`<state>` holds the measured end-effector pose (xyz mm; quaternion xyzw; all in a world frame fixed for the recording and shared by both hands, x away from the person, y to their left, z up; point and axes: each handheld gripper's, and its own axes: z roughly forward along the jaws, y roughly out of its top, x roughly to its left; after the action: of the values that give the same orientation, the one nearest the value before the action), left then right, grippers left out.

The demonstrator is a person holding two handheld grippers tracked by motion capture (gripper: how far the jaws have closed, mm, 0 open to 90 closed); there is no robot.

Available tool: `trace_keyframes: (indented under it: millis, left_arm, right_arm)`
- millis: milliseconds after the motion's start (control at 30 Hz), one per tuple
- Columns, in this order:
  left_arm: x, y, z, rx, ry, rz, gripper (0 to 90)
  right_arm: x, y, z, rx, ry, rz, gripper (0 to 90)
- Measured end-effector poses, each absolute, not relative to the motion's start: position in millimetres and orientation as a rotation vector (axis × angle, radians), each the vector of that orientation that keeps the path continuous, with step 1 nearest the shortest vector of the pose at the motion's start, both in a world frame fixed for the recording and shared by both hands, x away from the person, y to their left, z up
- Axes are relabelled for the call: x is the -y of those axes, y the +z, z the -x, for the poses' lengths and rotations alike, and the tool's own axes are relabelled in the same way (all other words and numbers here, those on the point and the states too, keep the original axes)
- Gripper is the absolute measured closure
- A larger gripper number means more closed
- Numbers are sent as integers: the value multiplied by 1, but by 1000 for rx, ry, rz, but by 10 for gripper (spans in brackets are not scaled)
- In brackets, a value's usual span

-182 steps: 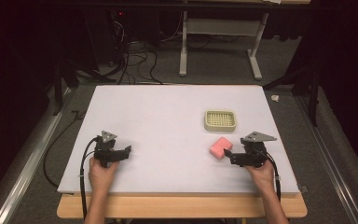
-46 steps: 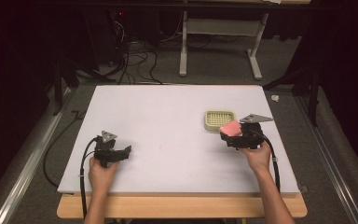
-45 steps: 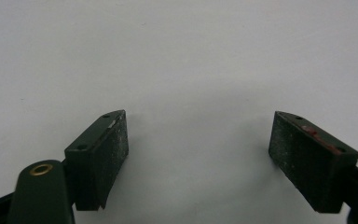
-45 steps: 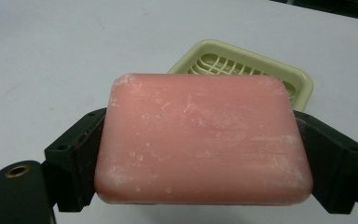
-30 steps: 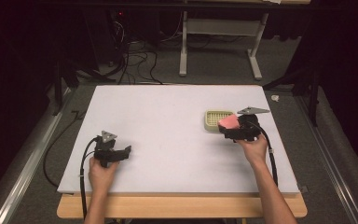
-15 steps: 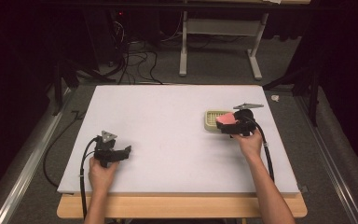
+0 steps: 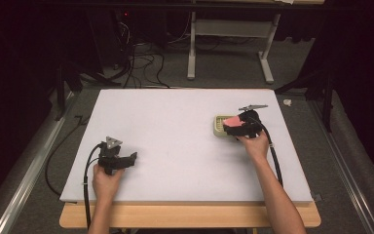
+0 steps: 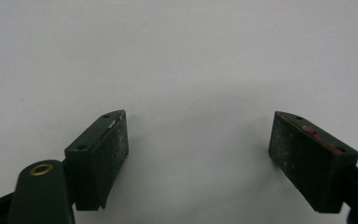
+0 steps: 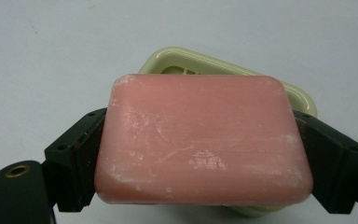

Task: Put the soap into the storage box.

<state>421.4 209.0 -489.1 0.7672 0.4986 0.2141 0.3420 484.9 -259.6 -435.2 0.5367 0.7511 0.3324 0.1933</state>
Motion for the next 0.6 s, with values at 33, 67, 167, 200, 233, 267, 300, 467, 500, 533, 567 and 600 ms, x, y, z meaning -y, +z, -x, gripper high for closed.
trace_keyframes:
  millis: [33,67,167,200,233,267,300,467,500,533,567,600]
  left_arm:
    - [-209,-489,-421,-1297,557,-1994,204]
    - [-209,-489,-421,-1296,557,-1995,204]
    - [-209,-489,-421,-1297,558,-1995,204]
    - [-209,-489,-421,-1296,559,-1995,204]
    - [-209,-489,-421,-1296,559,-1995,204]
    - [-209,-489,-421,-1296,558,-1995,204]
    - [-209,-489,-421,-1296,558,-1995,204]
    - [-209,-489,-421,-1296,561,-1996,204]
    - [-209,-489,-421,-1296,561,-1996,204]
    - [-209,-489,-421,-1296,561,-1996,204]
    - [-209,-489,-421,-1296,561,-1996,204]
    - [-208,-489,-421,-1296,561,-1995,204]
  right_arm:
    - [259,-436,-486,-2107,928,-1513,136]
    - [257,-438,-488,-2109,931,-1531,136]
    - [255,-440,-490,-2112,918,-1534,135]
    - [253,-441,-492,-2111,909,-1544,135]
    - [252,-442,-493,-2110,909,-1548,135]
    - [252,-442,-493,-2110,909,-1548,135]
    - [251,-443,-495,-2105,906,-1551,136]
    - [248,-443,-500,-2095,904,-1590,135]
    - [248,-443,-500,-2095,904,-1590,135]
    - [248,-444,-501,-2100,891,-1590,135]
    - [248,-444,-501,-2100,891,-1590,135]
    - [247,-445,-502,-2097,883,-1603,135]
